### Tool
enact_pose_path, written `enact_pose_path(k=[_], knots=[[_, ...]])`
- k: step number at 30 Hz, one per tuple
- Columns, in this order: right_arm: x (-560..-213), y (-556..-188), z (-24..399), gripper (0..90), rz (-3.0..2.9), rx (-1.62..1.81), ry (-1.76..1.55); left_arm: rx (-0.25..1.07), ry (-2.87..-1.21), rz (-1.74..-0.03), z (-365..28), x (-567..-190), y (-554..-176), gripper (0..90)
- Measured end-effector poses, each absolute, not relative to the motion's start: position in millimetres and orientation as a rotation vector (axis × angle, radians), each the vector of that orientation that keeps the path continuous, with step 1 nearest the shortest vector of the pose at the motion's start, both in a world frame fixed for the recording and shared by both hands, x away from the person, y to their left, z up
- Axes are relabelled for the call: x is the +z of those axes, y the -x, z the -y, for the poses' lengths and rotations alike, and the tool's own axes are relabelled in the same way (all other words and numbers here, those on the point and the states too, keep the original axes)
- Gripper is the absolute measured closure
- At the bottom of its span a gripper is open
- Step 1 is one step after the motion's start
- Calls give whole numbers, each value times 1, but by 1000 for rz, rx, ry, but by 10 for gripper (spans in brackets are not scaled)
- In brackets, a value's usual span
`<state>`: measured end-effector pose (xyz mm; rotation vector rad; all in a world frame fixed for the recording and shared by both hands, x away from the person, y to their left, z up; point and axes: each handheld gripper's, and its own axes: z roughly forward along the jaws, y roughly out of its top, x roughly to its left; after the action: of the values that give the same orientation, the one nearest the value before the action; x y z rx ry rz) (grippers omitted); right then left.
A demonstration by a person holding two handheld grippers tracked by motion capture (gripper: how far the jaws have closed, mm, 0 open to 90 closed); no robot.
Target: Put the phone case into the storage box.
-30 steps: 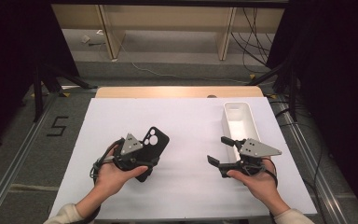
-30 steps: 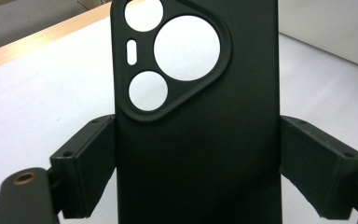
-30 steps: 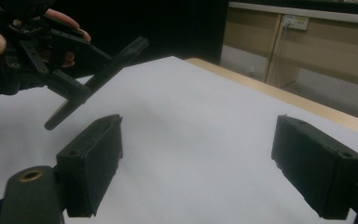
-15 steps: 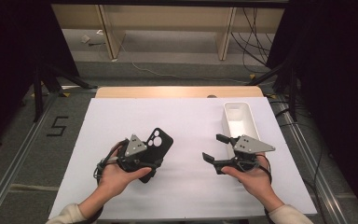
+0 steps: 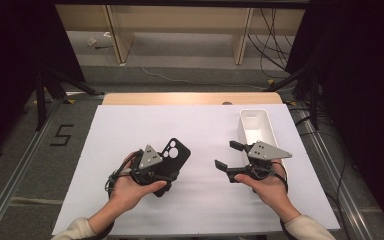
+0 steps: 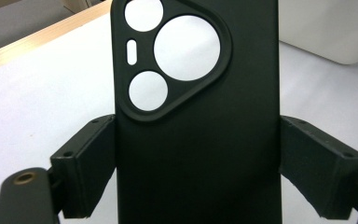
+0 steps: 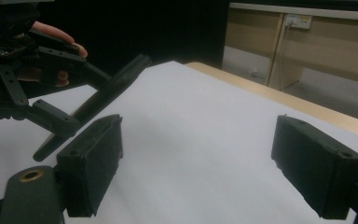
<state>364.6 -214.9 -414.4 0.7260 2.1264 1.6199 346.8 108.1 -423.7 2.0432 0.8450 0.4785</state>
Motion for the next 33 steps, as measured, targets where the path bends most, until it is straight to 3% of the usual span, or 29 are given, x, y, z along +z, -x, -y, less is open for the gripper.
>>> enact_pose_path(k=[33], knots=[[-407,-379,194,185,-2119,1644,-723,463,-2071,-775,-84,-425,-343,150]])
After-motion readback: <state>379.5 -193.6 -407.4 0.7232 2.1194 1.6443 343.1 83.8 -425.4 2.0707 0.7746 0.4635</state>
